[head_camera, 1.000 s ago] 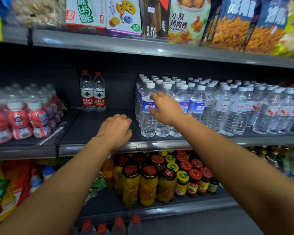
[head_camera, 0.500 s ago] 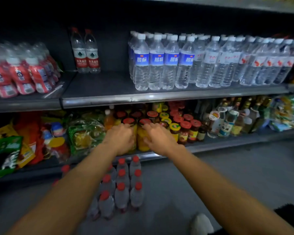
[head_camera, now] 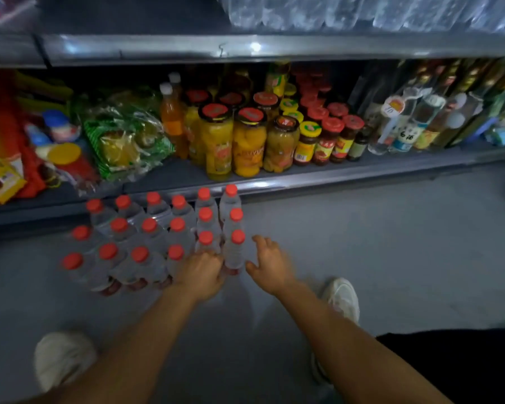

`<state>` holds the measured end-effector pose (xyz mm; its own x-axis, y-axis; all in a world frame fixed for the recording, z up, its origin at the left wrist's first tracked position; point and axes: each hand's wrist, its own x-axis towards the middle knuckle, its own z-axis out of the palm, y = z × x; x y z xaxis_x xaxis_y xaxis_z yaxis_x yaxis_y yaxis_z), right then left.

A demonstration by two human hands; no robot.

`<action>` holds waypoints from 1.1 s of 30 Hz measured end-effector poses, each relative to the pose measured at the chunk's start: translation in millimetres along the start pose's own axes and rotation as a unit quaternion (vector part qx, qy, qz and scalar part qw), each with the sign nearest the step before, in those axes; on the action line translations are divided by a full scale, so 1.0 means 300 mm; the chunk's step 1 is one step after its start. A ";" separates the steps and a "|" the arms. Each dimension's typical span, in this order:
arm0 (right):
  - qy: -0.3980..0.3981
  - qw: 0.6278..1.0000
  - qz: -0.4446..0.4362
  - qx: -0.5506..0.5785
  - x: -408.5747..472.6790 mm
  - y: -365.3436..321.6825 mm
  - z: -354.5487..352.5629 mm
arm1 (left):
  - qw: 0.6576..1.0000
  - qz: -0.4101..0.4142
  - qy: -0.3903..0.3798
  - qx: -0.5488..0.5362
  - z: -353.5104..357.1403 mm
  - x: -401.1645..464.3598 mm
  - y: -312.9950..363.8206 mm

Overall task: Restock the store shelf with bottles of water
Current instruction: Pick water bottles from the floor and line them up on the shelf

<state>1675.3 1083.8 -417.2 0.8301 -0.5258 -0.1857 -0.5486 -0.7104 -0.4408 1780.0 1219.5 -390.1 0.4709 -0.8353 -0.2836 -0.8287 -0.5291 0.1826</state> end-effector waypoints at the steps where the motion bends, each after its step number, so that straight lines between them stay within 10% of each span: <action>1: -0.004 1.000 0.009 0.010 0.008 0.009 0.028 | 1.000 -0.008 -0.014 0.016 0.032 0.006 -0.010; 20: 0.018 0.986 0.060 0.152 0.194 0.035 0.229 | 0.996 -0.025 -0.085 0.010 0.307 0.073 -0.129; 33: 0.073 0.991 0.046 0.103 0.024 -0.083 -0.107 | 0.999 -0.012 0.043 -0.008 -0.011 -0.029 -0.082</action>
<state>1691.6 1082.7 -379.4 0.7458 -0.6567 -0.1116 -0.5774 -0.5538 -0.5999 1797.4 1239.2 -388.9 0.5156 -0.8316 -0.2066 -0.8123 -0.5511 0.1912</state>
